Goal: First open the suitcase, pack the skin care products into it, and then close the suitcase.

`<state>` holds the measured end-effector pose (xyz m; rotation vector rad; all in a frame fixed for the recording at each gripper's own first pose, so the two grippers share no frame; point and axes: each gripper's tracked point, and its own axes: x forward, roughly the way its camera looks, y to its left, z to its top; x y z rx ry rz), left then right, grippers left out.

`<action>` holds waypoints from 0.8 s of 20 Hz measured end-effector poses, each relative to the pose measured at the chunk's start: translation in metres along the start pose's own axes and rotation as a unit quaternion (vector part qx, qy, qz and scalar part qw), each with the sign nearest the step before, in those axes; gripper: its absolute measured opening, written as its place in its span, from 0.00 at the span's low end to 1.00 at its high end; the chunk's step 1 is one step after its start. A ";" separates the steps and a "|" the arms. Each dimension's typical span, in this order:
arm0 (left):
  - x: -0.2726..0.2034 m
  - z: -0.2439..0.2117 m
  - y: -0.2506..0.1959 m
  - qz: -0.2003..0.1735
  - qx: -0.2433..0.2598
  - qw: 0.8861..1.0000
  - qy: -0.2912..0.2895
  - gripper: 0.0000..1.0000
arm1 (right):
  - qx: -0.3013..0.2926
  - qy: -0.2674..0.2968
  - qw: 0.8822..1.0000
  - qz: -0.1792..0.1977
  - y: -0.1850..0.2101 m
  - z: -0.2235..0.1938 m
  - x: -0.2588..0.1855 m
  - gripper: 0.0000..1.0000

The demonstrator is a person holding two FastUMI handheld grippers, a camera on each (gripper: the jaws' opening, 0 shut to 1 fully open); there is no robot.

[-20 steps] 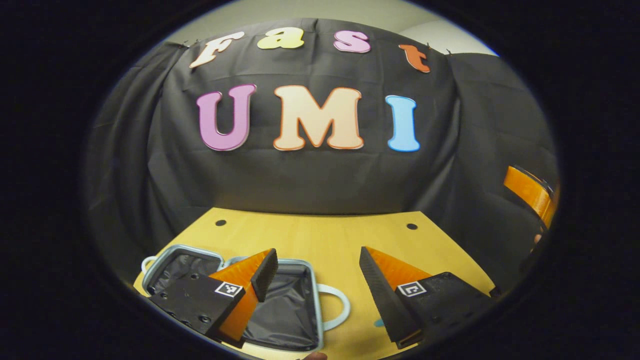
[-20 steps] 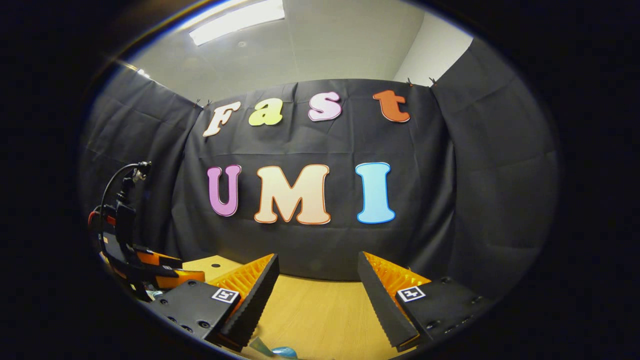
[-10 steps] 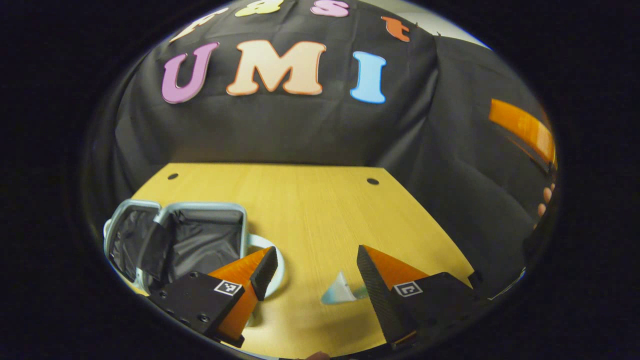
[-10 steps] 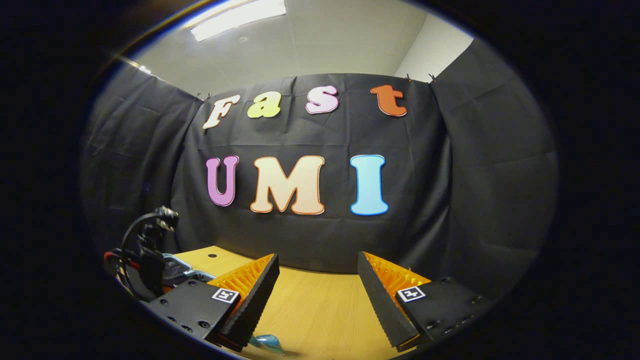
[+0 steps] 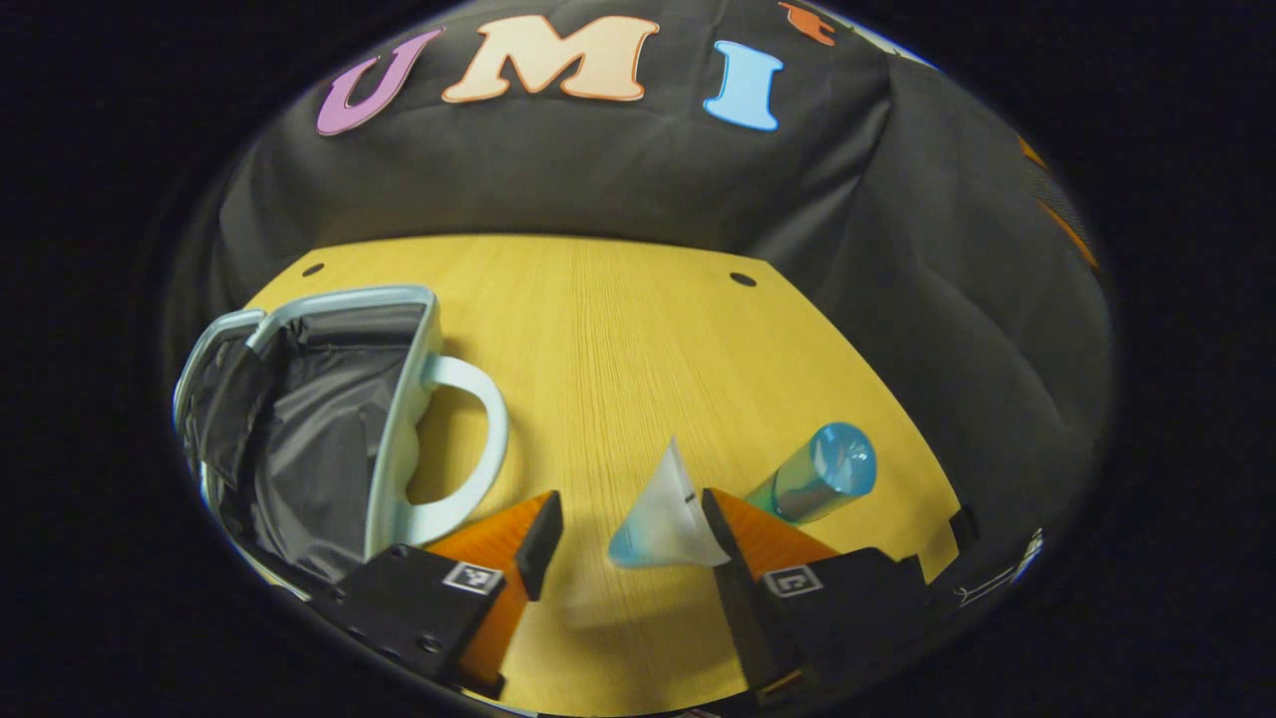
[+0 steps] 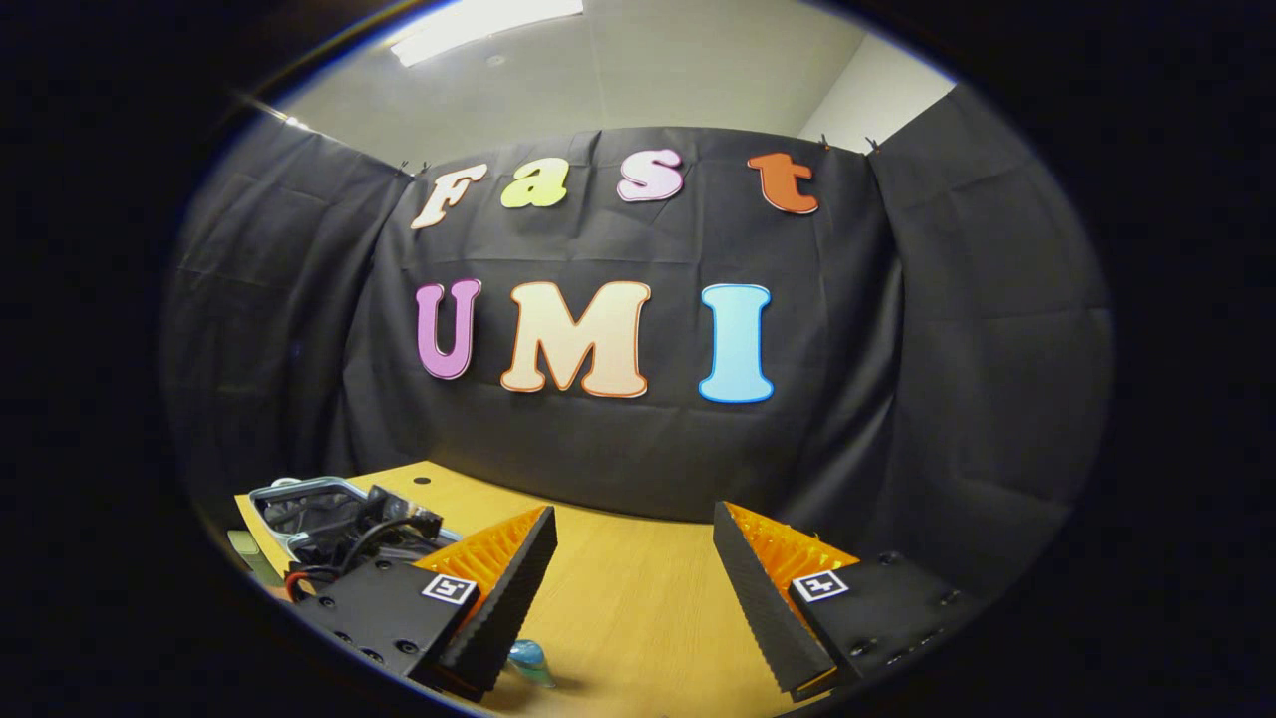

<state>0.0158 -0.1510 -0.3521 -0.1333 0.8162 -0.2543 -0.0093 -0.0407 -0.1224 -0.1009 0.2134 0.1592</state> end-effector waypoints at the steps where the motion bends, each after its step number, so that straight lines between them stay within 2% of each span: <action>1: 0.005 -0.005 0.002 0.006 0.001 1.000 0.006 0.64 | -0.002 0.003 1.000 0.006 0.004 -0.005 -0.001 0.99; 4: 0.013 -0.003 0.002 0.007 0.005 1.000 0.007 0.27 | 0.000 0.015 0.999 0.034 0.020 -0.023 -0.001 0.99; 5: 0.015 -0.005 -0.002 0.001 0.001 1.000 0.012 0.27 | -0.001 0.019 0.999 0.042 0.024 -0.031 -0.001 0.99; 6: 0.014 -0.006 -0.003 -0.004 -0.001 1.000 0.019 0.21 | -0.003 0.024 0.998 0.050 0.029 -0.040 0.000 0.99; 12: -0.018 0.027 0.000 0.001 0.013 1.000 0.000 0.19 | -0.013 0.090 0.991 0.097 0.060 -0.112 0.004 1.00; 16: -0.049 0.053 0.012 0.019 0.016 0.999 -0.025 0.19 | -0.011 0.129 0.983 0.130 0.079 -0.158 0.004 0.99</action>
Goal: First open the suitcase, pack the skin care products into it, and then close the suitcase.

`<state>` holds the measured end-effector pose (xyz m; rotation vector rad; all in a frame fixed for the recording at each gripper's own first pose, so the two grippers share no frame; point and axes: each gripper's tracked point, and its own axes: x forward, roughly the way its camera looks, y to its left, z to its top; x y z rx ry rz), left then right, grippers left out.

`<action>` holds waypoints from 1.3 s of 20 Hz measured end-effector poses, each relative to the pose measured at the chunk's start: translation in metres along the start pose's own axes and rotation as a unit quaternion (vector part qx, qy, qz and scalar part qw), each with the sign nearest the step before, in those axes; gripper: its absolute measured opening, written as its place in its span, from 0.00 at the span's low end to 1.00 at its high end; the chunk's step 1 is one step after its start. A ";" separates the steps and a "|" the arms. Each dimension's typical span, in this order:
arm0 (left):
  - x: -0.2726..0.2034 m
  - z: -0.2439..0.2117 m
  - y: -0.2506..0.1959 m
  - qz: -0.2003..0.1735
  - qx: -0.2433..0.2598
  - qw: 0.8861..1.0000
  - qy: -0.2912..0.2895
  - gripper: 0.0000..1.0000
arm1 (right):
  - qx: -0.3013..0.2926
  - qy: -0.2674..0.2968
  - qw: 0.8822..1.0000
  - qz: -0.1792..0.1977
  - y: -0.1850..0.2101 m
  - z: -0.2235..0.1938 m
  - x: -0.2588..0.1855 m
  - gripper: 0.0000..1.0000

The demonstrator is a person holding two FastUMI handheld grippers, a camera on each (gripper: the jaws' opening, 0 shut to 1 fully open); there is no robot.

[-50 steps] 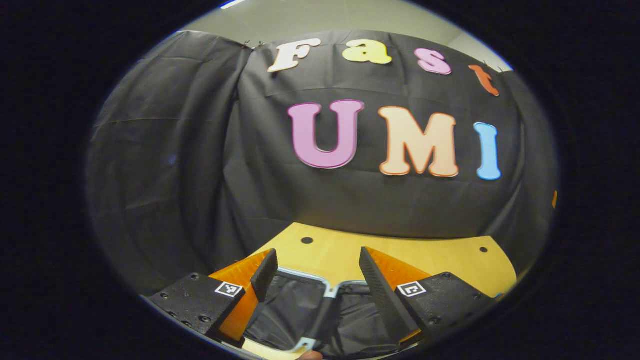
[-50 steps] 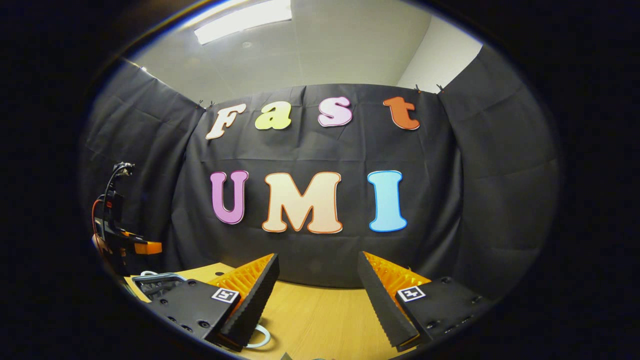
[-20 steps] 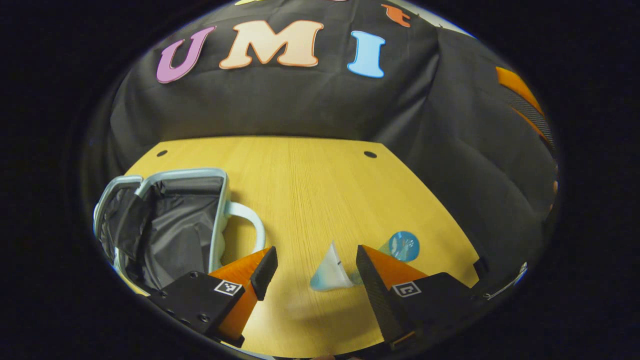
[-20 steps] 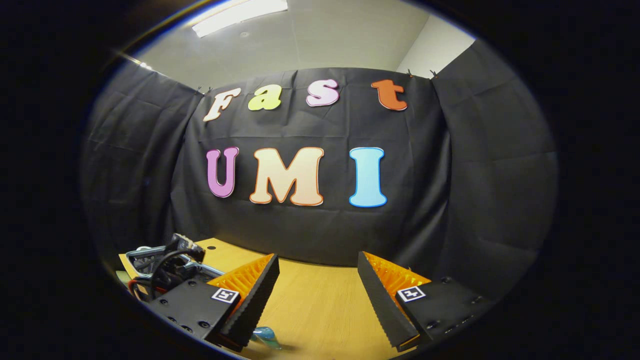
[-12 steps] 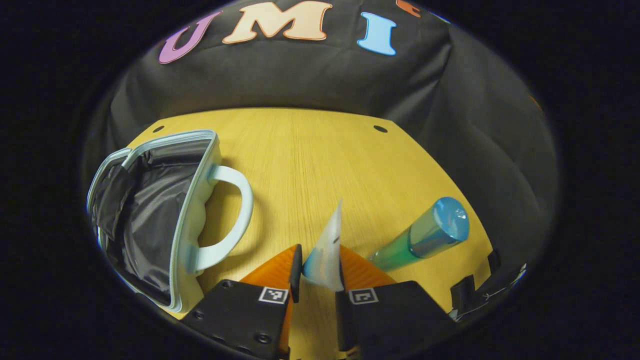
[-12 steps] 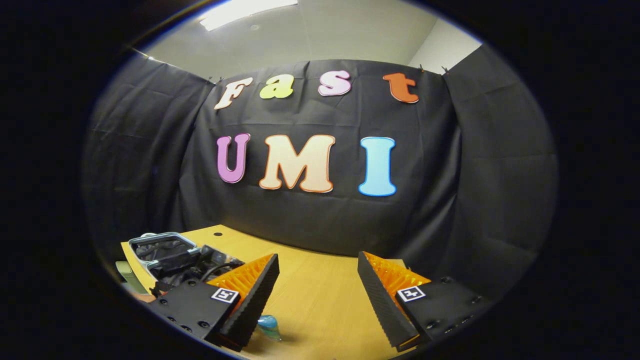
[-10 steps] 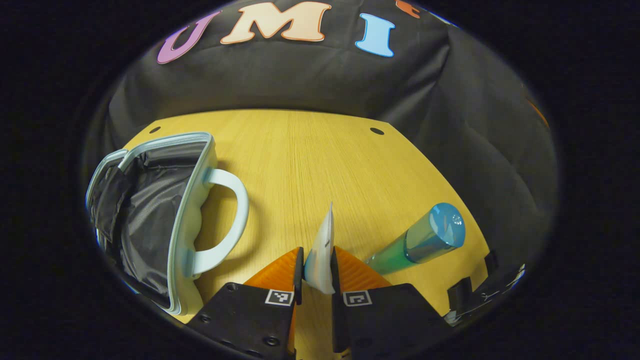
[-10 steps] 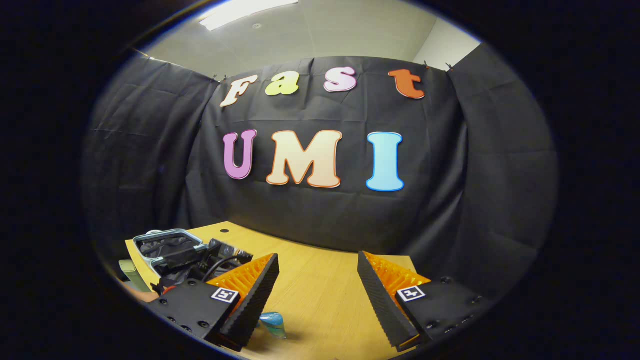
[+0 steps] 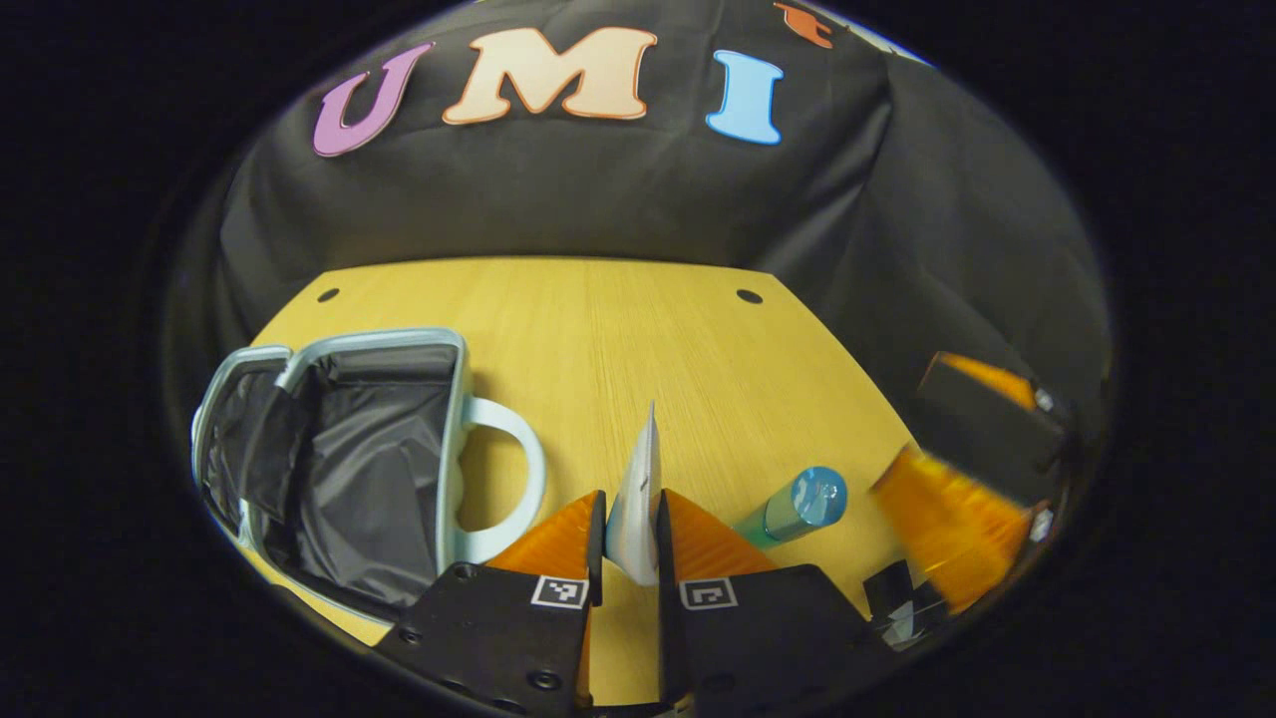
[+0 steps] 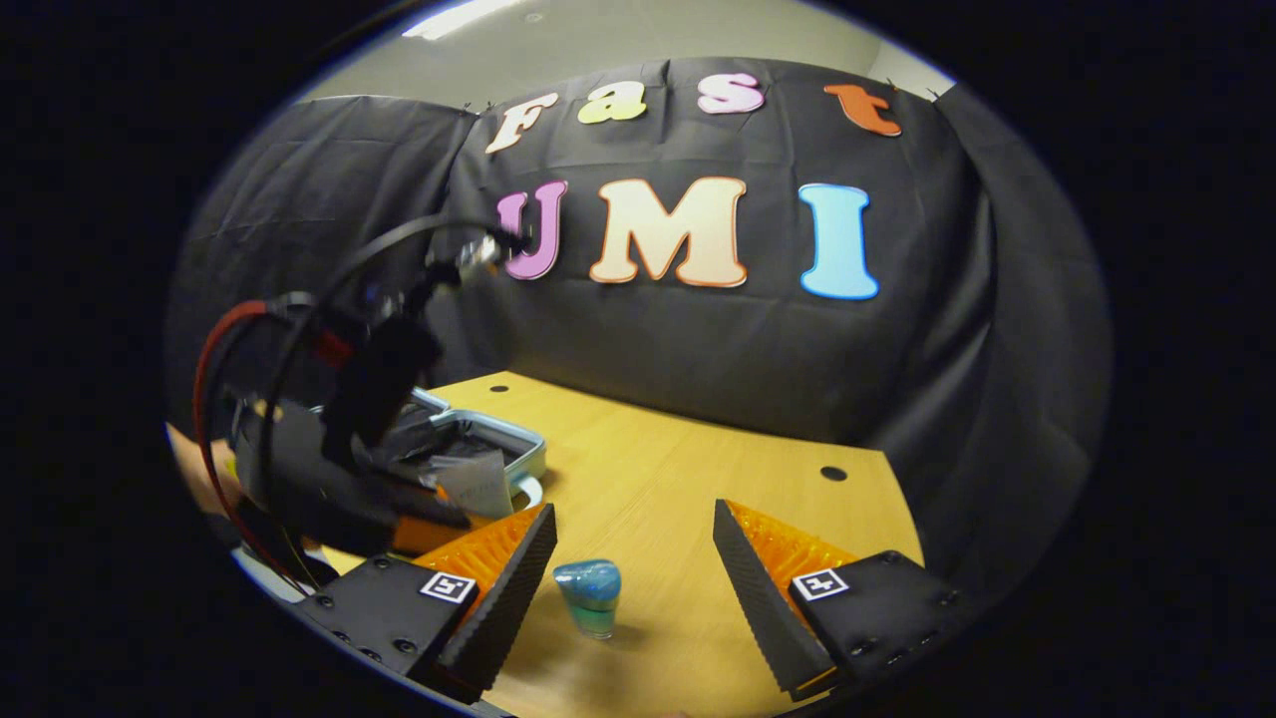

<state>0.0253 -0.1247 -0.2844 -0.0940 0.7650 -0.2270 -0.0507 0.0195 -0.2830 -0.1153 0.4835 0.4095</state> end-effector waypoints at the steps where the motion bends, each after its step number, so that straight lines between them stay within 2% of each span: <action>1: -0.008 0.007 0.004 0.005 -0.002 1.000 -0.009 0.19 | -0.002 0.009 1.000 0.005 0.003 -0.012 0.004 0.99; 10: -0.050 0.016 0.047 0.069 -0.034 0.997 -0.017 0.19 | -0.004 0.089 0.995 0.047 0.025 -0.106 0.036 0.99; 11: -0.053 0.014 0.053 0.076 -0.038 0.996 -0.016 0.19 | 0.000 0.095 0.994 0.053 0.026 -0.112 0.037 0.96; 12: -0.056 0.013 0.060 0.082 -0.042 0.996 -0.015 0.19 | 0.001 0.095 0.994 0.053 0.026 -0.112 0.038 0.89; 14: -0.060 0.008 0.076 0.092 -0.052 0.994 -0.011 0.18 | 0.007 0.097 0.994 0.054 0.026 -0.112 0.041 0.49; 17: -0.065 0.004 0.107 0.109 -0.058 0.992 -0.001 0.19 | 0.034 0.114 0.992 0.050 0.027 -0.109 0.043 0.45; 22: -0.060 -0.010 0.171 0.138 -0.054 0.987 0.057 0.19 | 0.079 0.114 0.989 0.051 0.045 -0.065 0.046 0.45; 26: -0.040 -0.034 0.203 0.132 -0.042 0.982 0.126 0.19 | 0.121 0.130 0.979 0.098 0.096 -0.029 0.049 0.46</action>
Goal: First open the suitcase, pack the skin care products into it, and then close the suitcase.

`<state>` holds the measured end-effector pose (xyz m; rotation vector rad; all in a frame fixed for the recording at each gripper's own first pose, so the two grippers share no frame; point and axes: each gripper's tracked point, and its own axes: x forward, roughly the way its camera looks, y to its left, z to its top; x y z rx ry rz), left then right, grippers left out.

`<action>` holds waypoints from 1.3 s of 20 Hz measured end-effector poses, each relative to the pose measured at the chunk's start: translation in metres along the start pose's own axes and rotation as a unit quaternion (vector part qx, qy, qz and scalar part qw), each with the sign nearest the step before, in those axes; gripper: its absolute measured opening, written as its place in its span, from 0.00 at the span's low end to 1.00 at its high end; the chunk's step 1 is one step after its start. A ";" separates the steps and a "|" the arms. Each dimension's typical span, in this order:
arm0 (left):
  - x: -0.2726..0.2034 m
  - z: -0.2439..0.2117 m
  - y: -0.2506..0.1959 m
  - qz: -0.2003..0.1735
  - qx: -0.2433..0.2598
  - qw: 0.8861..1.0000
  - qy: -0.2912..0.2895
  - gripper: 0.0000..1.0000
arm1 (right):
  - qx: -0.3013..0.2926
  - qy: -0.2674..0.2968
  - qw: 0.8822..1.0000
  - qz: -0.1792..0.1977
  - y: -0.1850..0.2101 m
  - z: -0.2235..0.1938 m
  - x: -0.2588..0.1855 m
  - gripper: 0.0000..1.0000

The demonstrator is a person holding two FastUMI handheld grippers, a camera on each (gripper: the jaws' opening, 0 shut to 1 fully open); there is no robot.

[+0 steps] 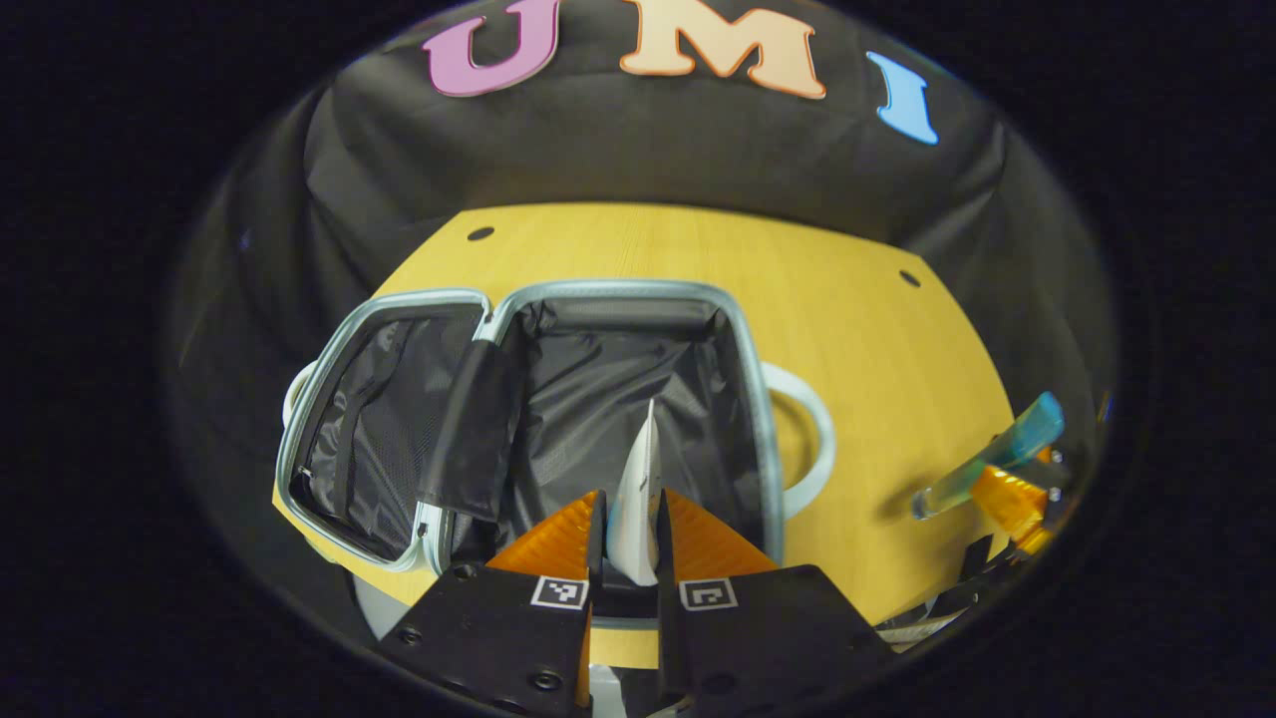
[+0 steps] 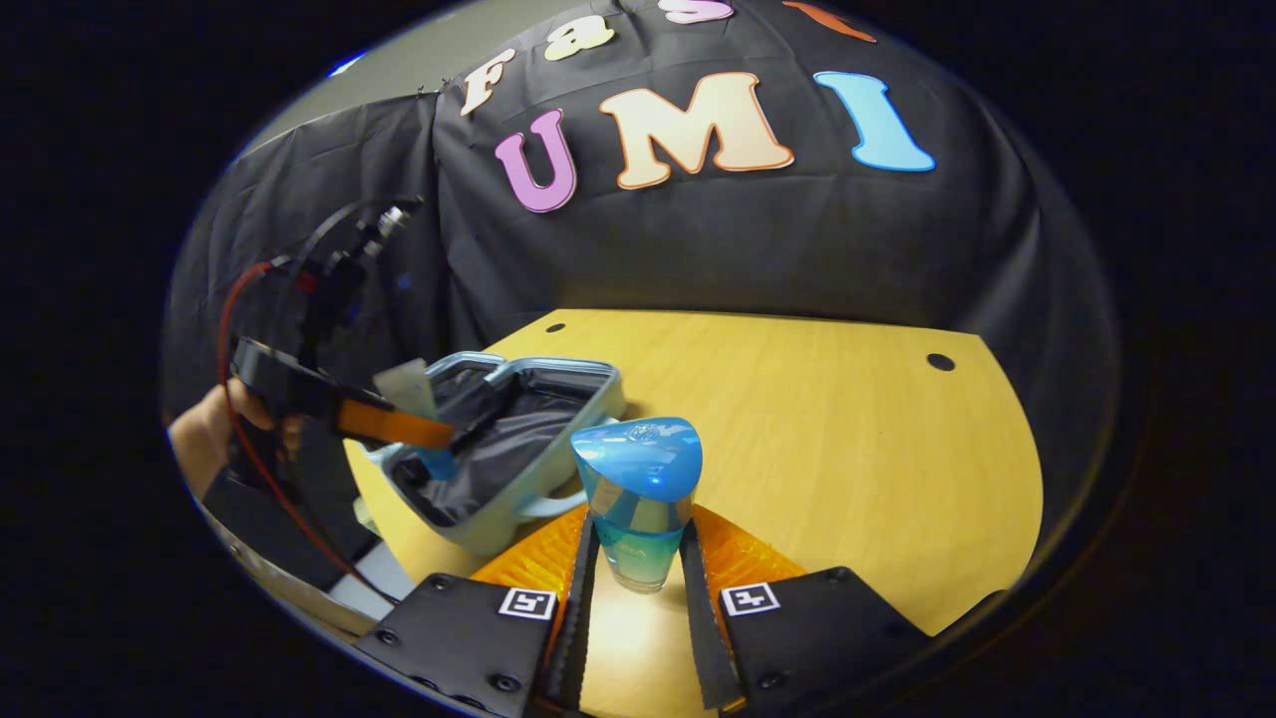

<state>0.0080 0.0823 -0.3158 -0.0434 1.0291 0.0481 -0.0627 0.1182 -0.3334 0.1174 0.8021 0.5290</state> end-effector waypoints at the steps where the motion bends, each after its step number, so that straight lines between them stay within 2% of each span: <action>1: 0.009 -0.005 0.004 -0.004 0.003 1.000 0.016 0.19 | 0.014 0.009 1.000 0.020 0.018 0.003 0.003 0.46; 4: 0.032 -0.019 0.015 -0.017 -0.004 0.998 0.063 0.19 | 0.066 0.042 0.994 0.074 0.069 0.008 0.013 0.46; 6: 0.044 -0.026 0.023 -0.023 -0.008 0.996 0.091 0.19 | 0.094 0.062 0.989 0.091 0.093 0.009 0.025 0.46; 7: 0.049 -0.017 0.024 -0.031 -0.007 0.997 0.075 0.19 | 0.094 0.071 0.989 0.090 0.099 0.007 0.034 0.45; 9: 0.056 -0.012 0.028 -0.044 0.000 0.996 0.080 0.19 | 0.079 0.091 0.989 0.083 0.110 -0.003 0.052 0.45; 11: 0.065 -0.008 0.029 -0.055 0.006 0.996 0.073 0.23 | 0.079 0.111 0.987 0.080 0.118 -0.011 0.065 0.46; 12: 0.061 -0.008 0.024 -0.072 0.005 0.995 0.075 0.25 | 0.088 0.119 0.986 0.079 0.122 -0.014 0.070 0.46; 13: 0.060 -0.003 0.020 -0.088 0.002 0.994 0.066 0.34 | 0.097 0.124 0.984 0.078 0.123 -0.019 0.072 0.46; 15: 0.052 0.009 0.017 -0.110 0.001 0.993 0.044 0.76 | 0.100 0.134 0.984 0.065 0.127 -0.027 0.090 0.45; 17: 0.040 0.023 0.024 -0.123 -0.003 0.992 0.020 0.76 | 0.096 0.152 0.983 0.047 0.126 -0.037 0.108 0.43; 20: 0.025 0.048 0.052 -0.133 -0.025 0.991 -0.014 0.76 | 0.104 0.183 0.977 0.028 0.126 -0.058 0.129 0.46; 22: 0.018 0.062 0.083 -0.121 -0.042 0.991 -0.037 0.76 | 0.116 0.182 0.976 0.022 0.133 -0.058 0.141 0.43; 23: 0.016 0.067 0.101 -0.111 -0.050 0.991 -0.048 0.76 | 0.118 0.183 0.976 0.012 0.134 -0.061 0.147 0.46; 24: 0.017 0.071 0.122 -0.097 -0.056 0.992 -0.054 0.76 | 0.118 0.185 0.976 0.003 0.137 -0.063 0.154 0.43; 26: 0.017 0.071 0.166 -0.069 -0.069 0.993 -0.059 0.77 | 0.122 0.180 0.976 -0.002 0.145 -0.060 0.161 0.47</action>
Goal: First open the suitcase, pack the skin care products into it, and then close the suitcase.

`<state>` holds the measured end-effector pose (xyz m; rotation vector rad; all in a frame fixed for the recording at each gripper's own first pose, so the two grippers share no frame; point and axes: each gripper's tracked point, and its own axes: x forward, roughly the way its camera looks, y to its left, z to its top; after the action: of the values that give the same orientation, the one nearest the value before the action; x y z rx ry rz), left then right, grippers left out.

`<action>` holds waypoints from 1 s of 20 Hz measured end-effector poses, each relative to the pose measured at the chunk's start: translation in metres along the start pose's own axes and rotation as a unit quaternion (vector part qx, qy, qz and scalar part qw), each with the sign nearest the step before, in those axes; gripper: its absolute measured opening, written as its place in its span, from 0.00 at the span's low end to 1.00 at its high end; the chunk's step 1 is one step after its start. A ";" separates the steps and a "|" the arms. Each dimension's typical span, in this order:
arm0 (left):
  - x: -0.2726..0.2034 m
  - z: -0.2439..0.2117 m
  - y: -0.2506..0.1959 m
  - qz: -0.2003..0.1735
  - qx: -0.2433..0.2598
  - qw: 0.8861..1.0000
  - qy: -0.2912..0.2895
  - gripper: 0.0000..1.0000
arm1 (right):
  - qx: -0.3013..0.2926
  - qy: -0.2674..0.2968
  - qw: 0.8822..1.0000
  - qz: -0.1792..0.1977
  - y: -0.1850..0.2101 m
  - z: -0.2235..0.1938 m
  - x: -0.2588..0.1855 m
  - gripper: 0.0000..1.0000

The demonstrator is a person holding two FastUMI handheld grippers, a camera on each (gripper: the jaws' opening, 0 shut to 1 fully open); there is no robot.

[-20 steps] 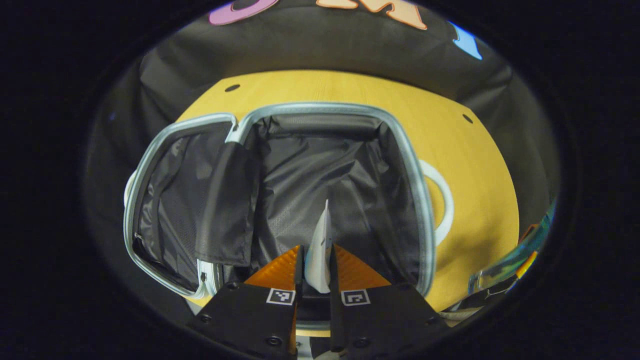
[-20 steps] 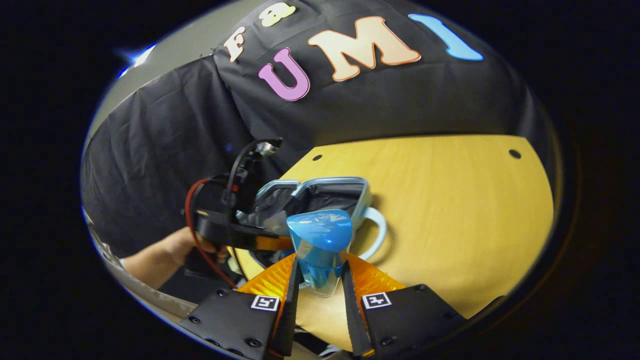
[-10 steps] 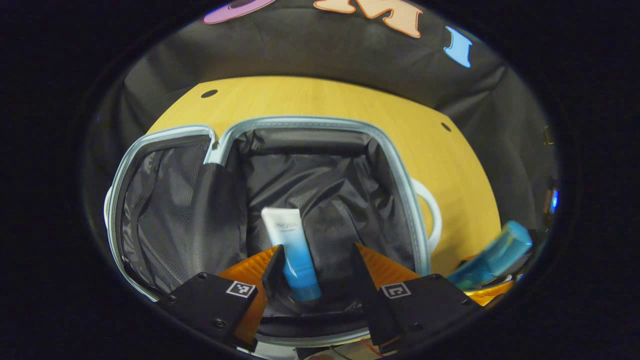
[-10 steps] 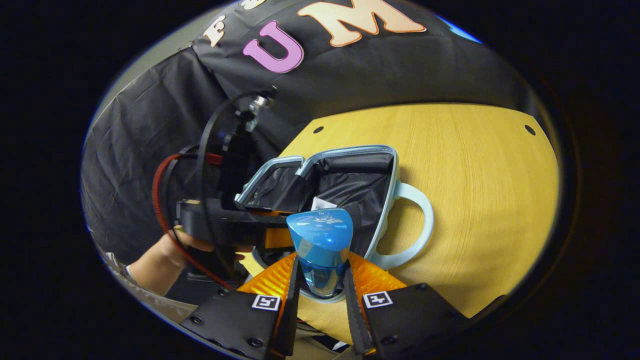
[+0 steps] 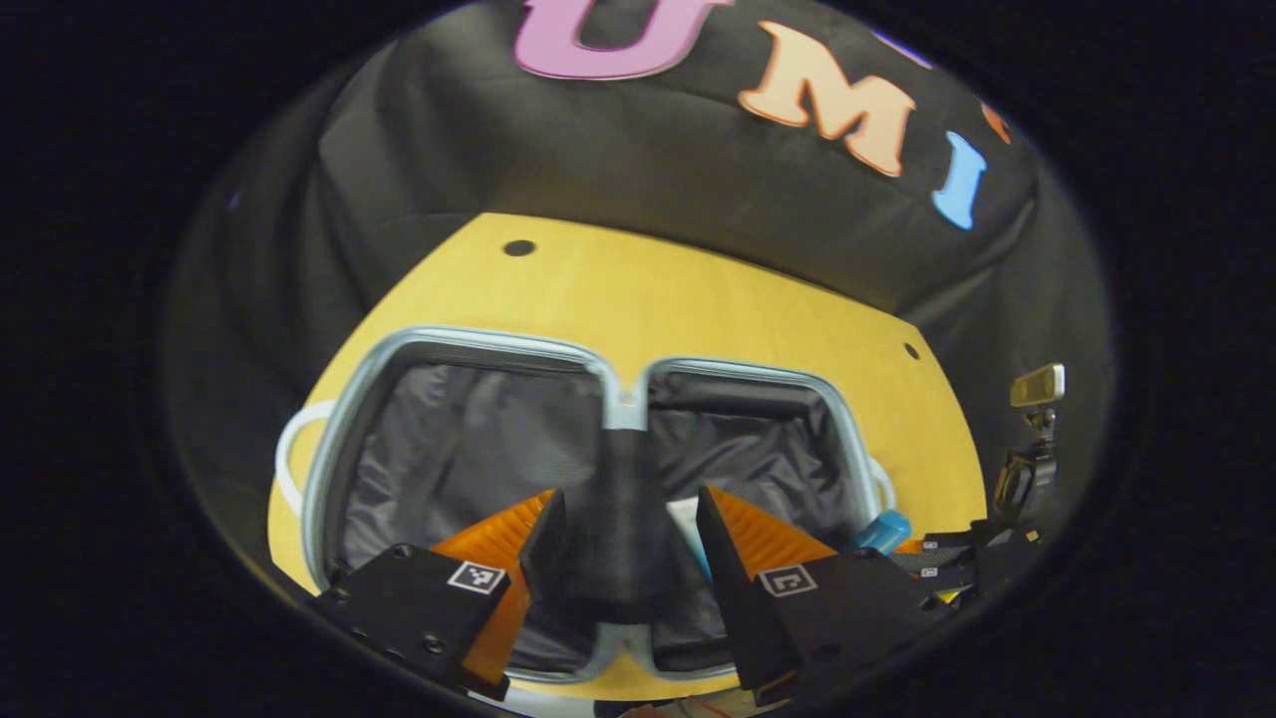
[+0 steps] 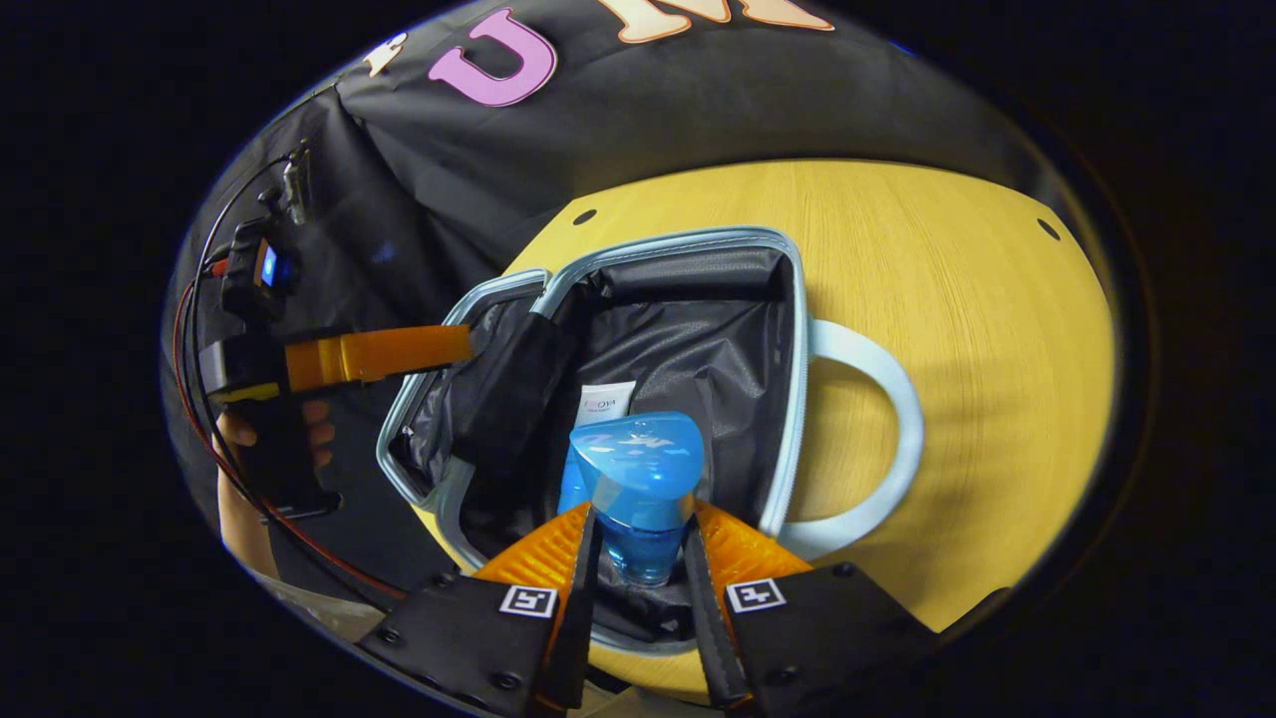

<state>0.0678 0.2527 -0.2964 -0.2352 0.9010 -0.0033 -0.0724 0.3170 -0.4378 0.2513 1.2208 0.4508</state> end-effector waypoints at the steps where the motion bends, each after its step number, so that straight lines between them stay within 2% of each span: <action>1: -0.005 0.003 0.021 0.012 -0.007 1.000 -0.005 0.77 | 0.004 -0.013 1.000 -0.006 0.002 0.006 0.000 0.46; 2: -0.008 0.008 0.040 0.021 -0.015 1.000 -0.011 0.77 | 0.010 -0.020 1.000 -0.006 0.005 0.010 0.003 0.46; 3: -0.012 0.011 0.058 0.033 -0.023 0.999 -0.016 0.77 | 0.018 -0.032 0.999 -0.005 0.008 0.017 0.003 0.68; 4: -0.014 0.014 0.078 0.046 -0.029 0.998 -0.020 0.78 | 0.024 -0.042 0.999 -0.006 0.009 0.021 0.004 0.77; 5: -0.017 0.016 0.098 0.061 -0.036 0.997 -0.023 0.80 | 0.028 -0.051 0.998 -0.009 0.010 0.027 0.004 0.96; 6: -0.019 0.019 0.117 0.074 -0.042 0.996 -0.027 0.85 | 0.028 -0.061 0.998 -0.021 0.007 0.031 0.002 0.99; 7: -0.021 0.019 0.134 0.086 -0.049 0.995 -0.030 0.87 | 0.026 -0.071 0.997 -0.030 0.003 0.037 -0.001 0.93; 8: -0.023 0.022 0.153 0.099 -0.056 0.993 -0.035 0.87 | 0.029 -0.082 0.996 -0.035 0.000 0.043 -0.006 0.98; 9: -0.024 0.022 0.170 0.112 -0.063 0.991 -0.036 0.87 | 0.032 -0.093 0.994 -0.041 -0.002 0.050 -0.011 0.98; 11: -0.025 0.023 0.204 0.136 -0.076 0.987 -0.038 0.93 | 0.040 -0.116 0.991 -0.052 -0.008 0.064 -0.020 0.98; 16: -0.007 0.012 0.264 0.180 -0.102 0.978 -0.012 0.94 | 0.046 -0.146 0.985 -0.083 -0.023 0.081 -0.038 0.98; 20: 0.009 -0.018 0.274 0.161 -0.128 0.978 0.034 0.96 | 0.035 -0.147 0.984 -0.099 -0.026 0.076 -0.045 0.98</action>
<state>0.0332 0.5149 -0.3695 -0.3268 1.0002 0.4093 -0.0076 0.2766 -0.3854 0.2447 0.9615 0.1890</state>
